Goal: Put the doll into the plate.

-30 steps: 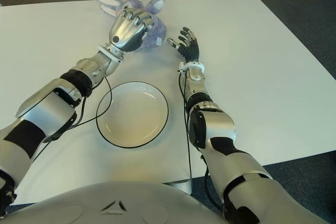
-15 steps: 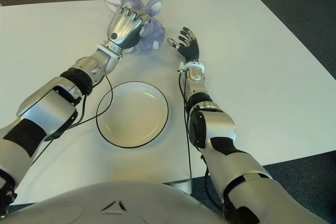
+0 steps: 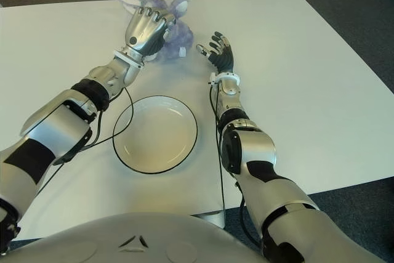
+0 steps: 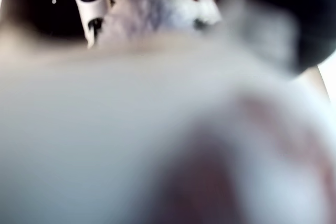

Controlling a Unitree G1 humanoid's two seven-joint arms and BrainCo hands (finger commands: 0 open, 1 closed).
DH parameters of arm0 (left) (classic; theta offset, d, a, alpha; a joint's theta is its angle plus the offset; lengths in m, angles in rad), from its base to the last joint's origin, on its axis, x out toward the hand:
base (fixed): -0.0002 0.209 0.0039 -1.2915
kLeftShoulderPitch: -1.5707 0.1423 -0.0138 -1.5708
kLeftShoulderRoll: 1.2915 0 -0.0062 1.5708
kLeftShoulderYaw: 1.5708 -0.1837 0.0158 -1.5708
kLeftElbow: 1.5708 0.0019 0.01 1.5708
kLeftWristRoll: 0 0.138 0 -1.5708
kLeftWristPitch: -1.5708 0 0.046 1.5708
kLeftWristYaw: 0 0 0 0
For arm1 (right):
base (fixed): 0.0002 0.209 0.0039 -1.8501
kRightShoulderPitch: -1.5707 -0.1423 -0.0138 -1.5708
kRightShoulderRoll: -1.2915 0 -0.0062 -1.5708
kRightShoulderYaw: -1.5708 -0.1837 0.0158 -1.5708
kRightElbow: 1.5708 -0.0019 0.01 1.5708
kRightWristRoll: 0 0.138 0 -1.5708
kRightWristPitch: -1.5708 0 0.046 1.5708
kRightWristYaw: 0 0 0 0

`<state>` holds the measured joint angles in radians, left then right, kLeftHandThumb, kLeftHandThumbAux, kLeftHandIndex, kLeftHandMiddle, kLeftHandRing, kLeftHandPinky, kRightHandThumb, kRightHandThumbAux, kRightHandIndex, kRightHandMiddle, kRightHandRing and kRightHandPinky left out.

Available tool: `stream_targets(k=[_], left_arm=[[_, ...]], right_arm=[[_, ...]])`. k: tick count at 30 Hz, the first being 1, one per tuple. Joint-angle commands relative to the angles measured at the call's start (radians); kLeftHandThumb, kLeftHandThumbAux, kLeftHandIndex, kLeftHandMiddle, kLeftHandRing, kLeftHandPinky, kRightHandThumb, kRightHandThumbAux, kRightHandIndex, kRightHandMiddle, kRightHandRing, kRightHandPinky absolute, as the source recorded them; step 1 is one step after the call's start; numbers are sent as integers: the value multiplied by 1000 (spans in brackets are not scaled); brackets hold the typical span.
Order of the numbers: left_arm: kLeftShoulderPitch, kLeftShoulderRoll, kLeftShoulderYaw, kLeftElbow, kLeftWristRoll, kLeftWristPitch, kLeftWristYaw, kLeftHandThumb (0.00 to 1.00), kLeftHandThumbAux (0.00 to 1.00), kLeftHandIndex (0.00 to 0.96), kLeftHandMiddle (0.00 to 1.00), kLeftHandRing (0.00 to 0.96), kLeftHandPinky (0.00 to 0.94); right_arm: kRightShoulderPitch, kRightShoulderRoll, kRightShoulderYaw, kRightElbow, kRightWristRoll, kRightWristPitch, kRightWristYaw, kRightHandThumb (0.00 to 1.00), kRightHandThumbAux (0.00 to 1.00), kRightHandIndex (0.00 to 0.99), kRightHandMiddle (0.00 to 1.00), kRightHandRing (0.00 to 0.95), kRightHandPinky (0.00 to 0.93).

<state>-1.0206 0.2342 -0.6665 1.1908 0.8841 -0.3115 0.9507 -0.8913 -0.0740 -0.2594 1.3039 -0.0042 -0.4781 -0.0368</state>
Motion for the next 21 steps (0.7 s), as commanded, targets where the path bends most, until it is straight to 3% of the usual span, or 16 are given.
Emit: stream_targets(k=[1, 16, 21], left_arm=[[0, -6, 4, 22, -5, 7, -29, 851, 651, 425, 573, 607, 591], [-5, -17, 29, 30, -20, 17, -39, 851, 653, 421, 575, 659, 630], [-5, -23, 53, 31, -52, 16, -102, 853, 652, 425, 575, 711, 725]], right_arm=[[11, 10, -2, 20, 5, 15, -3, 82, 836, 128, 150, 152, 172], [11, 8, -2, 20, 6, 13, 2, 49, 809, 129, 140, 134, 151], [10, 7, -3, 20, 7, 12, 1, 61, 806, 137, 146, 139, 155]])
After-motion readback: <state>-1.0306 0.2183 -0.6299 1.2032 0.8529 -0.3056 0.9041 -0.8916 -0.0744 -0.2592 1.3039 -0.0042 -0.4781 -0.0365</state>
